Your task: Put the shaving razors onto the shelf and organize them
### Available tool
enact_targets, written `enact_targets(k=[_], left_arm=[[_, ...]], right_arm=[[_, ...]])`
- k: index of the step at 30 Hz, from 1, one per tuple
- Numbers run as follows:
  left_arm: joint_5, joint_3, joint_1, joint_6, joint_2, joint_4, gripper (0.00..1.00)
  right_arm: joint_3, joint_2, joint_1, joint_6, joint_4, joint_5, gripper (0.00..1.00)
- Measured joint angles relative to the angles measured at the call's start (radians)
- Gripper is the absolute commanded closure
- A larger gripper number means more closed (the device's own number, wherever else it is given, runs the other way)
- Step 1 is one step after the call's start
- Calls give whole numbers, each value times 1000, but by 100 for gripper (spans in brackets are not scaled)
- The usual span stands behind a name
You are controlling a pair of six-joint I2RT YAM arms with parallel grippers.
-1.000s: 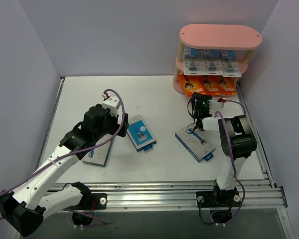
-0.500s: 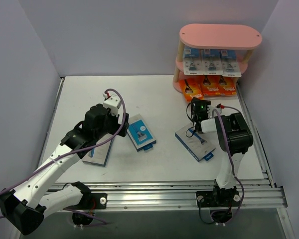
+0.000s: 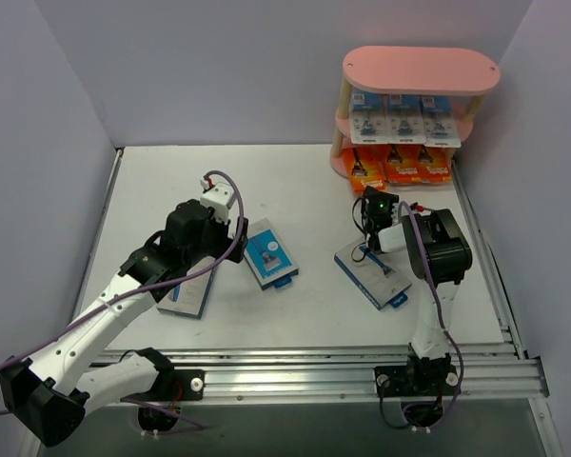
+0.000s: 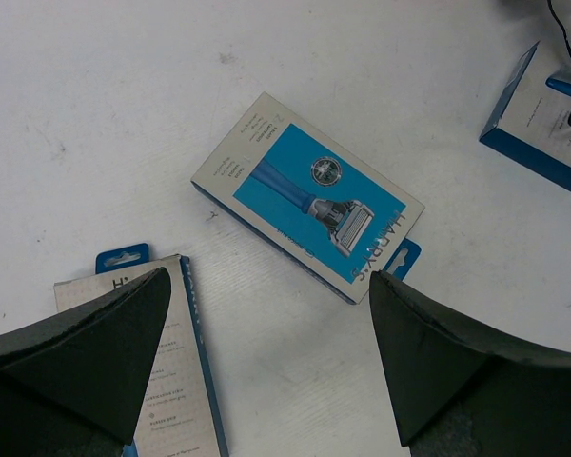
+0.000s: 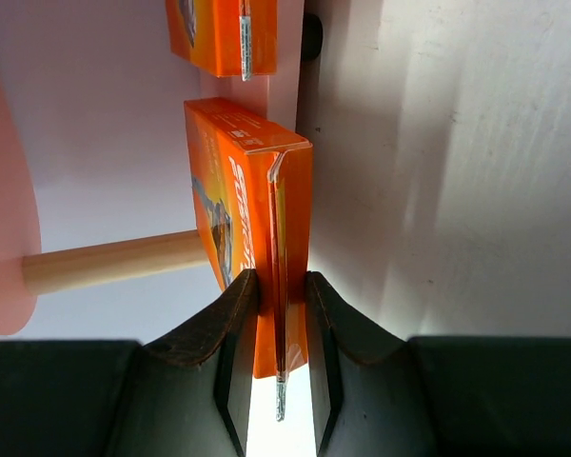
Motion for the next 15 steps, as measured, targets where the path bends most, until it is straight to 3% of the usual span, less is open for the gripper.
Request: enact_targets(k=[15], left_arm=[[0,0,-2,1,24,0,6]], right_arm=[[81,66,1,43,5,15,100]])
